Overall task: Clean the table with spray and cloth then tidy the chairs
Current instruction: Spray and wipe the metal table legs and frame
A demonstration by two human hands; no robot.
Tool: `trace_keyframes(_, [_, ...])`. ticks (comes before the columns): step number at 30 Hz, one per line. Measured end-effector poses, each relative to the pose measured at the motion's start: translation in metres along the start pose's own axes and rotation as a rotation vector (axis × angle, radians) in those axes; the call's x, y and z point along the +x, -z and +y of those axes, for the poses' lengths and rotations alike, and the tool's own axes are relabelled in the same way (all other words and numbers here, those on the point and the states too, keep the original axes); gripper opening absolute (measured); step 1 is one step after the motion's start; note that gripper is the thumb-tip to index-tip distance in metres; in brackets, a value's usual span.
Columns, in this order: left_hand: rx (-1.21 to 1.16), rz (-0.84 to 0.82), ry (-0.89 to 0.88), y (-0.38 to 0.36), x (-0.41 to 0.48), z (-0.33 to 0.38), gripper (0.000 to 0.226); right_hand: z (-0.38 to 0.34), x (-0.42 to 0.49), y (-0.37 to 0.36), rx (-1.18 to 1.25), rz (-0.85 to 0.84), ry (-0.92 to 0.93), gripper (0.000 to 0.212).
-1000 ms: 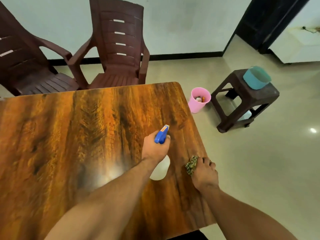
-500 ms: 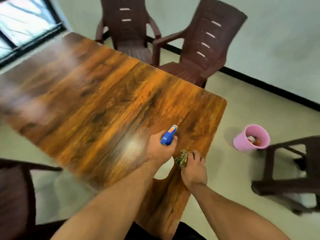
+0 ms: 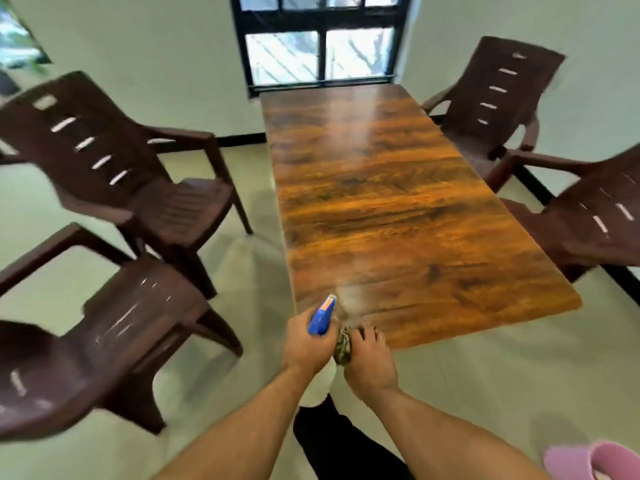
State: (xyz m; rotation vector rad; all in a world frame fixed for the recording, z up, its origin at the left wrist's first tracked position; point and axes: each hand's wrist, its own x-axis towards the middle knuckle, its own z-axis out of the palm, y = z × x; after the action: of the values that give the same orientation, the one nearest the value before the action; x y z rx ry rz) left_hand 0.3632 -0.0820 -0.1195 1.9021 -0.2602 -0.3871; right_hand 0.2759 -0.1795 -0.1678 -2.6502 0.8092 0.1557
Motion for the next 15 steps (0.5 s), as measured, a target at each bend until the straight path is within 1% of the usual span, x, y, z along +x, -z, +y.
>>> trace_keyframes(1, [0.007,0.039,0.018,0.003,-0.02,-0.009,0.043,0.002,-0.009,0.004,-0.037,-0.061,0.023,0.046])
trace_keyframes(3, [0.011,0.093,0.068,0.003,-0.047,-0.026,0.035,0.011,-0.015,0.008,-0.093,-0.125,0.1,0.049])
trace_keyframes(7, [0.055,0.162,0.136,-0.018,-0.081,-0.044,0.031,0.035,-0.019,0.014,-0.2,-0.161,0.259,0.059])
trace_keyframes(11, [0.04,0.174,0.18,-0.054,-0.107,-0.058,0.034,0.079,-0.04,0.004,-0.255,-0.16,0.378,0.062])
trace_keyframes(13, [0.05,0.169,0.21,-0.08,-0.112,-0.071,0.032,0.107,-0.039,-0.008,-0.266,-0.226,0.499,0.064])
trace_keyframes(15, [0.052,0.159,0.217,-0.108,-0.116,-0.085,0.024,0.135,-0.026,-0.019,-0.239,-0.298,0.582,0.059])
